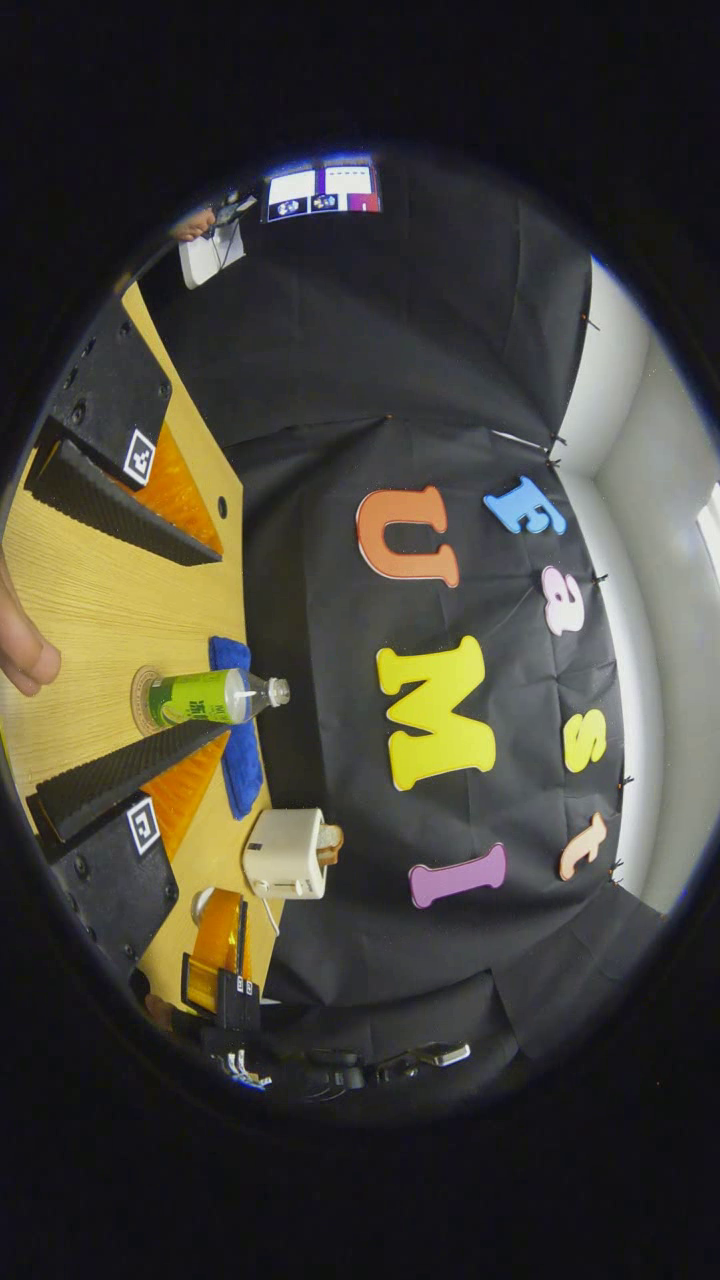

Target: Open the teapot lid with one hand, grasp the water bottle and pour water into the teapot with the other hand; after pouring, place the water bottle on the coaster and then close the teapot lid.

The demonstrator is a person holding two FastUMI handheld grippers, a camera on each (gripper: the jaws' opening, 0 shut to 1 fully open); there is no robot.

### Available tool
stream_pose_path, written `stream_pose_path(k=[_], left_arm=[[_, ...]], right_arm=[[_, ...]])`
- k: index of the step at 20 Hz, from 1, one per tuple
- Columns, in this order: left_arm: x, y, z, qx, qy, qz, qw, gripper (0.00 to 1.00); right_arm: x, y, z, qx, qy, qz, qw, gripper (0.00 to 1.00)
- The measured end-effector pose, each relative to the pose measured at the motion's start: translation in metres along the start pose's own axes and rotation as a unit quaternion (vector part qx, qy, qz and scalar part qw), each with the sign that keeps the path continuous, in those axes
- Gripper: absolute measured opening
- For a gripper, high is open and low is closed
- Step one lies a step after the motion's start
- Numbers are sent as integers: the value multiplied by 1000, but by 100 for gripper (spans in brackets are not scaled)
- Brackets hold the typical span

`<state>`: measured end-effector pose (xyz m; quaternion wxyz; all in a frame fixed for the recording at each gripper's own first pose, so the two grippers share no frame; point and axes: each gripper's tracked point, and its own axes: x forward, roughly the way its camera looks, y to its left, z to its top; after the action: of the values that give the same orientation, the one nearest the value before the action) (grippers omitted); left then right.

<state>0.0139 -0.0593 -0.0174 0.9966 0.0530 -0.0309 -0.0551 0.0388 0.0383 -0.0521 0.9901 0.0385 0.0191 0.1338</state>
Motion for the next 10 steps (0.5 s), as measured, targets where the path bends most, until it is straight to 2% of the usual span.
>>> stream_pose_path(k=[5, 10], left_arm=[[-3, 14, 6, -43, 2, -6, 999, 96], [-1, 18, 2, -49, 9, -10, 999, 96]], right_arm=[[10, 7, -24, 4, 17, -5, 1000, 0], [20, 6, -48, 3, 36, -15, 999, 0]])
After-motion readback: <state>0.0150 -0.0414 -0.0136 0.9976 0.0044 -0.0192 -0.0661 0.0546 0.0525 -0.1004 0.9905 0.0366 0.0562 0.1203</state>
